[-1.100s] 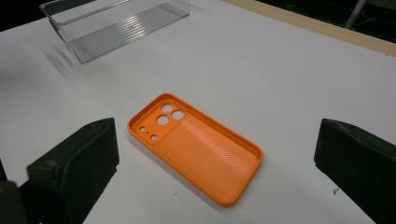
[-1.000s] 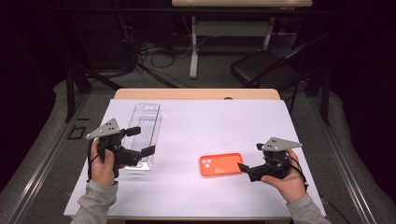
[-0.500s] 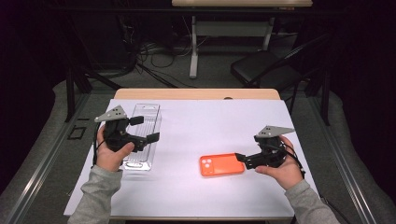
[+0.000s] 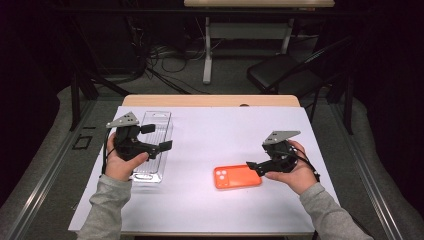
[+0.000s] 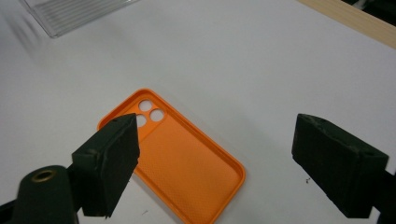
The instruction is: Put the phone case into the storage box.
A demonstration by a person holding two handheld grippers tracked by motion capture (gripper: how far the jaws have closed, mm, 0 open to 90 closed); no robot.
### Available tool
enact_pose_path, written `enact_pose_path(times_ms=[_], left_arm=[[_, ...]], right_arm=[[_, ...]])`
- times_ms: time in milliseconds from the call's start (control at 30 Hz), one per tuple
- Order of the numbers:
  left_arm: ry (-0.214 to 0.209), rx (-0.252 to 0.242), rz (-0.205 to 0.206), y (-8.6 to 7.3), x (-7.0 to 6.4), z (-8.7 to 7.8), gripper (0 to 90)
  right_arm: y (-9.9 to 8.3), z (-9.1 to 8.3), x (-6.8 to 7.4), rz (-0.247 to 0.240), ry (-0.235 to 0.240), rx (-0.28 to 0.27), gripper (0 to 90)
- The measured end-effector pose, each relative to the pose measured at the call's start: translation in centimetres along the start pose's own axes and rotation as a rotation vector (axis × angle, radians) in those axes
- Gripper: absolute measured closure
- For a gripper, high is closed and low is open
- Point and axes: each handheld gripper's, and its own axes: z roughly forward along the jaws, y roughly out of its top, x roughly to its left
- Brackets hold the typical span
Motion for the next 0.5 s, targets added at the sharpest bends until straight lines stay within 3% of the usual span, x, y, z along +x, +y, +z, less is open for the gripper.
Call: enact_pose_path(times_ms=[233, 300, 500], left_arm=[[0.006, -0.008, 0.009, -0.2, -0.2, -0.9, 2.0], [0.011, -0.011, 0.017, -0.2, -0.4, -1.1, 3.5], [0.021, -0.003, 0.027, -0.3, -0.5, -1.4, 4.5]], right_arm=[[0.8, 0.8, 0.0, -0.071, 0.011, 0.042, 28.5], [1.2, 1.1, 0.1, -0.122, 0.011, 0.061, 34.9], [1.5, 1.8, 0.5, -0.182, 0.02, 0.081, 37.7]])
